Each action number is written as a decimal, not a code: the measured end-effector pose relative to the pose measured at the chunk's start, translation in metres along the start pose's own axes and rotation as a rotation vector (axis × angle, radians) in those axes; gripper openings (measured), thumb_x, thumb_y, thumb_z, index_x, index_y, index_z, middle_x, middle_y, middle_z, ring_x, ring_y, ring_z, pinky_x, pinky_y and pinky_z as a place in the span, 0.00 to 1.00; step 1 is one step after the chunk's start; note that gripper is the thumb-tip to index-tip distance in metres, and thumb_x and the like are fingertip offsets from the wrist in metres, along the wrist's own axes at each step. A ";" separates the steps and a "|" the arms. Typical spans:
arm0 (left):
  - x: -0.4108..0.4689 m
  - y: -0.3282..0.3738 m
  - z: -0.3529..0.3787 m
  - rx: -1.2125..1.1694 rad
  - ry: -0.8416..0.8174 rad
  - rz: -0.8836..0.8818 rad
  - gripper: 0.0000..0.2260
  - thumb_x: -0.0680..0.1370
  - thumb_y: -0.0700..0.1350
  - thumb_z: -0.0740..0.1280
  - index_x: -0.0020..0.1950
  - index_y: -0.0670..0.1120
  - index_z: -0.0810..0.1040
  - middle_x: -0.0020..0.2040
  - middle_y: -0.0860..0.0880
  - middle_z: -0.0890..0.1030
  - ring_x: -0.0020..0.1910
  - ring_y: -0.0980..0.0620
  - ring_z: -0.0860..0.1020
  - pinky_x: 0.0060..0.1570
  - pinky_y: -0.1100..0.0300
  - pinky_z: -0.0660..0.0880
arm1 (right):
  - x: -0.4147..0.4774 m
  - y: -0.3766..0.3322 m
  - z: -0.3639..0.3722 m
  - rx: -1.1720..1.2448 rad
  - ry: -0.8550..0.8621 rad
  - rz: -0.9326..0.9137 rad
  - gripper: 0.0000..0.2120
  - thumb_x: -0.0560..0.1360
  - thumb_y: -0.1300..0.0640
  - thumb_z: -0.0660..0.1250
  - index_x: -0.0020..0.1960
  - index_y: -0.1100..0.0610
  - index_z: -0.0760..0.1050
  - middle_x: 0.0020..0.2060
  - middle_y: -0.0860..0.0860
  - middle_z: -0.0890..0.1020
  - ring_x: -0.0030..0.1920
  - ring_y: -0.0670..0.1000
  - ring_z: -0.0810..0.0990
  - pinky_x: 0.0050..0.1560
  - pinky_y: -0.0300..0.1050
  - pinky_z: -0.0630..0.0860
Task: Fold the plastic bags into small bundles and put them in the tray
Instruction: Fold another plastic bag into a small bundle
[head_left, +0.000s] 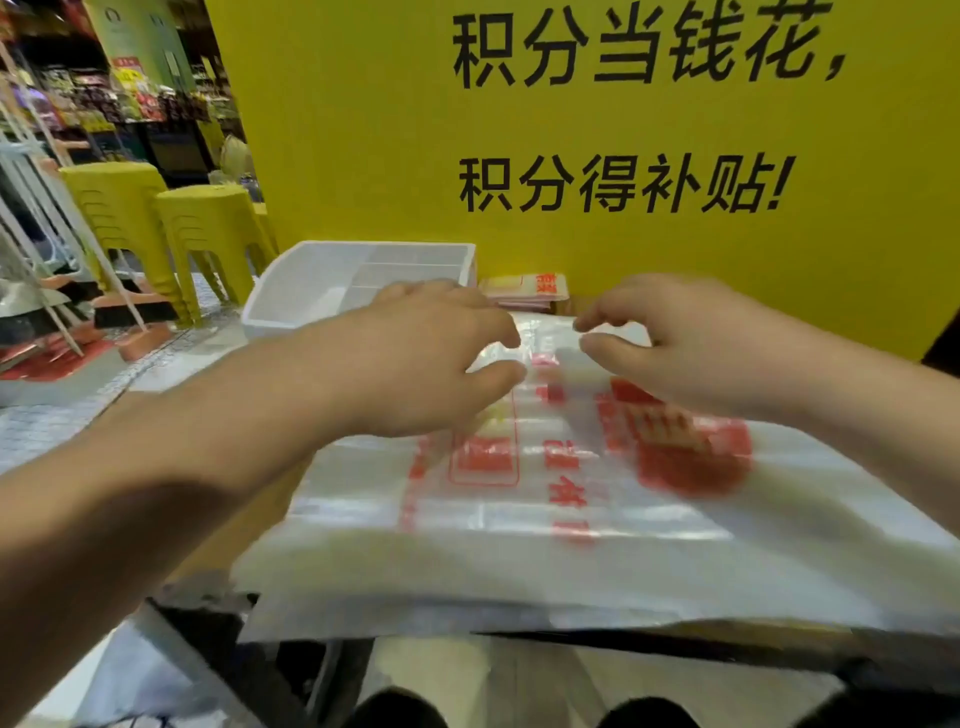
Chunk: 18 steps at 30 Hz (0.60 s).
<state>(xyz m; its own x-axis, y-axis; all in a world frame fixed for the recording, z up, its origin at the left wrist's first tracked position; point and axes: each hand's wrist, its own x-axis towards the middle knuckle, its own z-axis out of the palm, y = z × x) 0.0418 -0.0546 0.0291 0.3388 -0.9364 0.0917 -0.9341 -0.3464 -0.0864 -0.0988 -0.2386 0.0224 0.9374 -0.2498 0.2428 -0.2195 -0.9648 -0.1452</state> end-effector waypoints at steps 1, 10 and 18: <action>-0.019 0.009 0.003 -0.052 0.003 0.012 0.25 0.79 0.65 0.50 0.72 0.59 0.69 0.72 0.57 0.70 0.73 0.54 0.62 0.74 0.50 0.59 | -0.022 -0.005 -0.003 0.000 -0.009 -0.019 0.16 0.80 0.42 0.58 0.63 0.45 0.78 0.57 0.44 0.79 0.52 0.47 0.76 0.52 0.44 0.70; -0.126 0.035 0.032 -0.249 -0.064 0.090 0.31 0.73 0.74 0.55 0.75 0.67 0.61 0.72 0.71 0.61 0.71 0.72 0.57 0.67 0.75 0.56 | -0.146 -0.009 0.006 0.076 -0.160 -0.116 0.37 0.69 0.20 0.51 0.71 0.38 0.68 0.66 0.29 0.68 0.68 0.32 0.64 0.68 0.30 0.61; -0.144 0.024 0.022 -0.361 -0.111 -0.002 0.19 0.80 0.63 0.56 0.70 0.66 0.71 0.66 0.70 0.72 0.64 0.72 0.68 0.64 0.72 0.65 | -0.158 -0.003 -0.007 0.233 -0.185 -0.039 0.23 0.73 0.30 0.57 0.64 0.36 0.75 0.60 0.29 0.77 0.61 0.30 0.73 0.62 0.34 0.73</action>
<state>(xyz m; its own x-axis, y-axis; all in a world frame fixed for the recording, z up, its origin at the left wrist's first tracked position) -0.0265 0.0708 -0.0082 0.3321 -0.9431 -0.0181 -0.9062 -0.3243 0.2712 -0.2479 -0.1969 -0.0090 0.9818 -0.1734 0.0770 -0.1348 -0.9230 -0.3604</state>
